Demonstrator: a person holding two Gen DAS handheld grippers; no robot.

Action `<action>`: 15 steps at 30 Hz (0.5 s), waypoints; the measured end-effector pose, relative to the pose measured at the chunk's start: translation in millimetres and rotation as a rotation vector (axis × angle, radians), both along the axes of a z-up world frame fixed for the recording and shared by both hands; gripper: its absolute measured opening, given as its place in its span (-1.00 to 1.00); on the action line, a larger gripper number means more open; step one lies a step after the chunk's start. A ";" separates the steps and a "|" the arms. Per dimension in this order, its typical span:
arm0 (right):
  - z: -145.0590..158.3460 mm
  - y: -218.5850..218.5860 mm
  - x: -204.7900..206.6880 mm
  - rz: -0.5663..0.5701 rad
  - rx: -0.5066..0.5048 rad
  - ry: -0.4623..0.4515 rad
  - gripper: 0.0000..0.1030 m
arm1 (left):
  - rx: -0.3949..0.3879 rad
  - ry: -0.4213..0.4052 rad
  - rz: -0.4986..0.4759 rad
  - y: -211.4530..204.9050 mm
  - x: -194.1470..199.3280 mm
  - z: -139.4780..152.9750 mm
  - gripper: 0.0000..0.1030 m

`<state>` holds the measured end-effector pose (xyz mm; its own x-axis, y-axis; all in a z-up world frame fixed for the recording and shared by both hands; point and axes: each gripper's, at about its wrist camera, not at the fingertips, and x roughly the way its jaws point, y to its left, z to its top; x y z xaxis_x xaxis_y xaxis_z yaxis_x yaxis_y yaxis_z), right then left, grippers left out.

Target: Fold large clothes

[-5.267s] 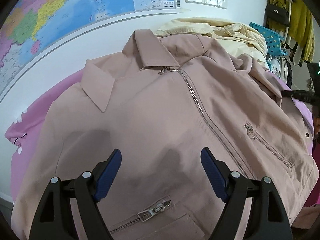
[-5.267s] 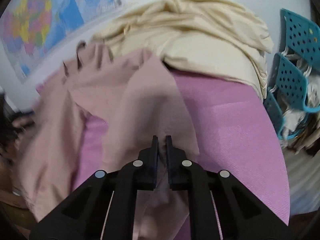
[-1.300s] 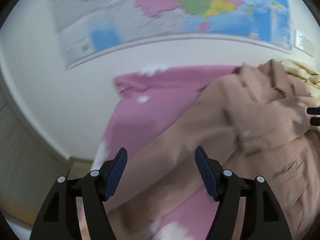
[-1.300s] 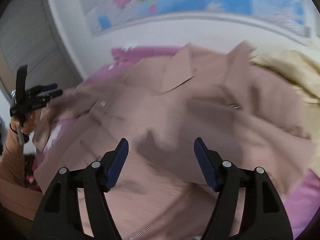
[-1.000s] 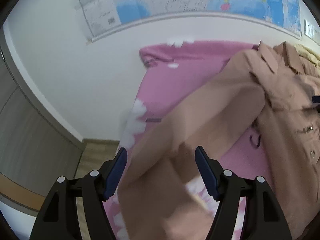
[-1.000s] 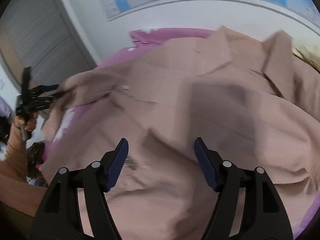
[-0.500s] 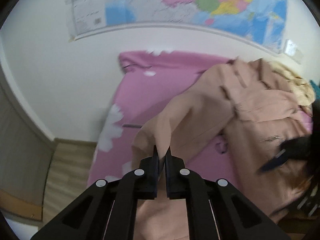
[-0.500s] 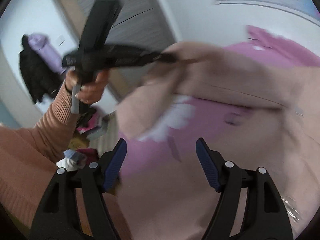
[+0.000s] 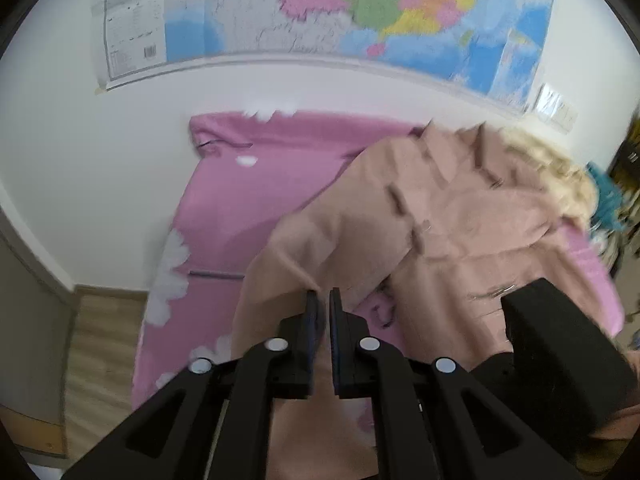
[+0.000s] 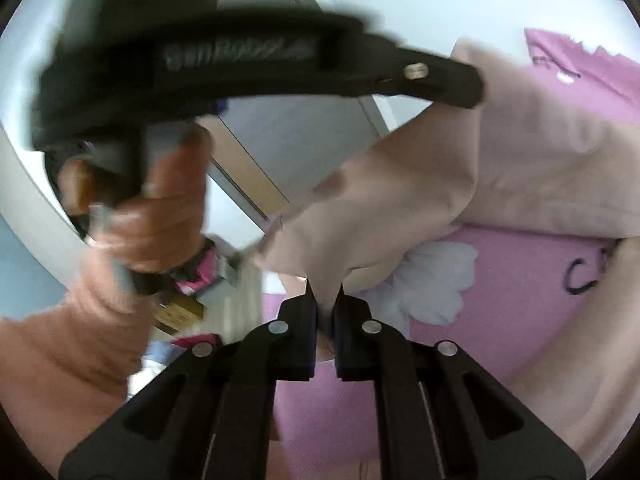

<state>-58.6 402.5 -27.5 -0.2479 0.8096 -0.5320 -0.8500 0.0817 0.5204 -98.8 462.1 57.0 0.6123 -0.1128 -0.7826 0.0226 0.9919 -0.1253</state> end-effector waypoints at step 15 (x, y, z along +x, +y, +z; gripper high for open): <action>90.1 -352.0 142.6 -0.640 0.289 0.078 -0.84 | -0.105 -0.211 -0.099 -48.9 15.4 25.2 0.14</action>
